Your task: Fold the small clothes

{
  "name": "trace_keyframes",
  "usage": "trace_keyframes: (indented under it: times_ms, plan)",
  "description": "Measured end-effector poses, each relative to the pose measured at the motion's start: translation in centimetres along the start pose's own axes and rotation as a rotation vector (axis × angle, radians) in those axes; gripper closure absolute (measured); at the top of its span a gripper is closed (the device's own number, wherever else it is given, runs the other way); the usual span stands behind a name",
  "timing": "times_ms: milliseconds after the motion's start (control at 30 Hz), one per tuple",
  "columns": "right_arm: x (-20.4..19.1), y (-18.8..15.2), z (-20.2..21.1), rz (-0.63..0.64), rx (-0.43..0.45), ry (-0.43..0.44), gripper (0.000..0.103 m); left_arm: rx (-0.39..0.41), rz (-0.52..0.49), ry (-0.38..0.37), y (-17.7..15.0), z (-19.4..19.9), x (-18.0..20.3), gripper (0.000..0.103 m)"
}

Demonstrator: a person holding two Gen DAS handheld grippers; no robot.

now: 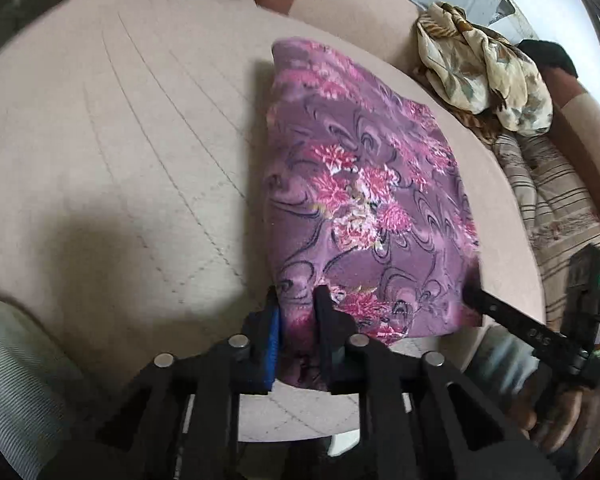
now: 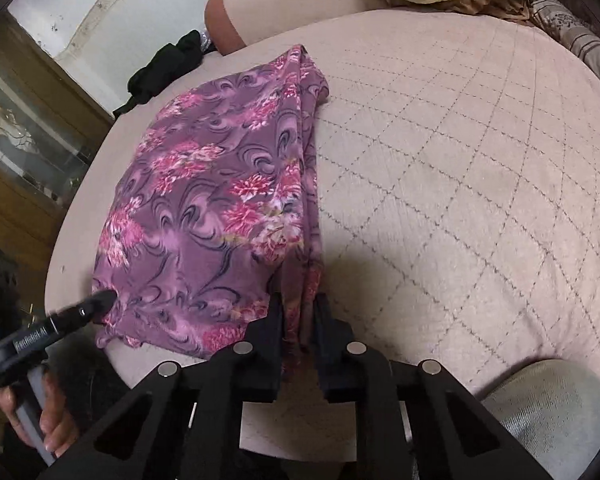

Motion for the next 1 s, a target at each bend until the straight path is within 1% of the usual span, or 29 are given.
trace_keyframes:
  times_ms: [67, 100, 133, 167, 200, 233, 333, 367, 400, 433, 467, 500, 533, 567, 600, 700, 767, 800, 833, 867, 900, 933, 967, 1000]
  plan:
    - [-0.4, 0.0, 0.8, 0.022, 0.019, -0.012, 0.091, 0.048, 0.018, -0.044, -0.1, 2.2, 0.1, 0.092]
    - [-0.4, -0.1, 1.4, 0.032, 0.043, -0.015, 0.091, 0.049, 0.016, -0.053, -0.1, 2.4, 0.0, 0.092]
    - [-0.1, -0.1, 1.5, 0.019, 0.045, -0.012, 0.091, 0.034, 0.014, -0.043, -0.3, 2.0, -0.2, 0.092]
    - [0.4, -0.2, 1.2, 0.0, 0.032, -0.006, 0.091, 0.001, 0.012, -0.01, -0.5, 0.8, -0.6, 0.092]
    - [1.0, -0.2, 0.8, -0.031, 0.016, 0.002, 0.091, -0.014, 0.011, 0.008, -0.6, 0.3, -0.7, 0.092]
    - [1.1, -0.1, 0.6, -0.042, 0.012, 0.004, 0.091, -0.005, -0.002, 0.019, -0.7, 0.4, -0.5, 0.092]
    - [0.5, 0.0, 0.7, -0.006, 0.02, -0.025, 0.09, 0.037, -0.039, 0.02, -0.9, 1.6, 0.4, 0.09]
    - [0.4, -0.1, 0.8, 0.004, 0.023, -0.033, 0.084, 0.02, -0.023, 0.031, -1.0, 1.3, 0.1, 0.084]
    - [0.4, -0.2, 1.0, 0.005, 0.027, -0.043, 0.08, 0.002, -0.006, 0.039, -1.1, 0.8, -0.3, 0.069]
    - [0.4, -0.2, 1.2, 0.001, 0.037, -0.05, 0.073, -0.019, 0.028, 0.052, -1.2, 0.3, -1.1, 0.059]
    - [0.5, -0.2, 1.9, -0.007, 0.06, -0.04, 0.068, -0.015, 0.068, 0.038, -1.1, 0.2, -1.8, 0.05]
    - [0.5, -0.1, 2.3, -0.013, 0.079, -0.028, 0.066, -0.018, 0.089, 0.018, -0.8, 0.3, -2.1, 0.05]
    - [0.6, -0.1, 2.8, -0.019, 0.098, -0.018, 0.062, -0.022, 0.108, 0.001, -0.6, 0.5, -2.3, 0.05]
    - [0.6, -0.1, 3.5, -0.025, 0.126, -0.001, 0.059, -0.017, 0.121, -0.006, -0.5, 0.6, -2.5, 0.05]
    - [0.6, -0.2, 3.9, -0.029, 0.144, 0.009, 0.059, -0.013, 0.124, -0.002, -0.5, 0.6, -2.6, 0.05]
    - [0.2, -0.1, 4.4, -0.015, 0.166, 0.031, 0.059, 0.012, 0.099, 0.031, -0.4, 0.4, -2.1, 0.05]
    - [-0.2, -0.2, 3.9, 0.004, 0.149, 0.029, 0.059, 0.038, 0.054, 0.063, -0.5, 0.4, -1.3, 0.05]
    - [-0.5, -0.2, 3.6, 0.016, 0.139, 0.021, 0.059, 0.046, 0.032, 0.075, -0.5, 0.4, -1.0, 0.051]
    - [-0.6, -0.2, 3.3, 0.024, 0.13, 0.019, 0.059, 0.051, 0.021, 0.078, -0.5, 0.3, -0.7, 0.055]
    - [-1.0, -0.2, 2.7, 0.041, 0.11, 0.006, 0.059, 0.05, 0.011, 0.075, -0.5, 0.2, -0.6, 0.066]
    - [-1.2, -0.3, 2.2, 0.056, 0.091, -0.012, 0.059, 0.047, -0.002, 0.072, -0.4, 0.0, -0.3, 0.074]
    - [-1.3, -0.4, 1.7, 0.07, 0.07, -0.04, 0.068, 0.048, -0.009, 0.067, -0.2, -0.1, -0.1, 0.079]
    - [-1.5, -0.5, 1.2, 0.085, 0.051, -0.069, 0.096, 0.052, -0.009, 0.054, -0.2, 0.1, 0.1, 0.09]
    - [-1.6, -0.7, 1.0, 0.089, 0.04, -0.072, 0.097, 0.065, -0.012, 0.047, -0.3, 0.6, 0.3, 0.091]
Point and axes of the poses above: each gripper's, at about its wrist camera, not at the fingertips, and z roughly against the way its jaws point, x to its right, y to its top, the point moved 3 cm from there along -z, roughly the way its jaws point, and after that the axes turned 4 degrees about z, right-handed, at the moved point
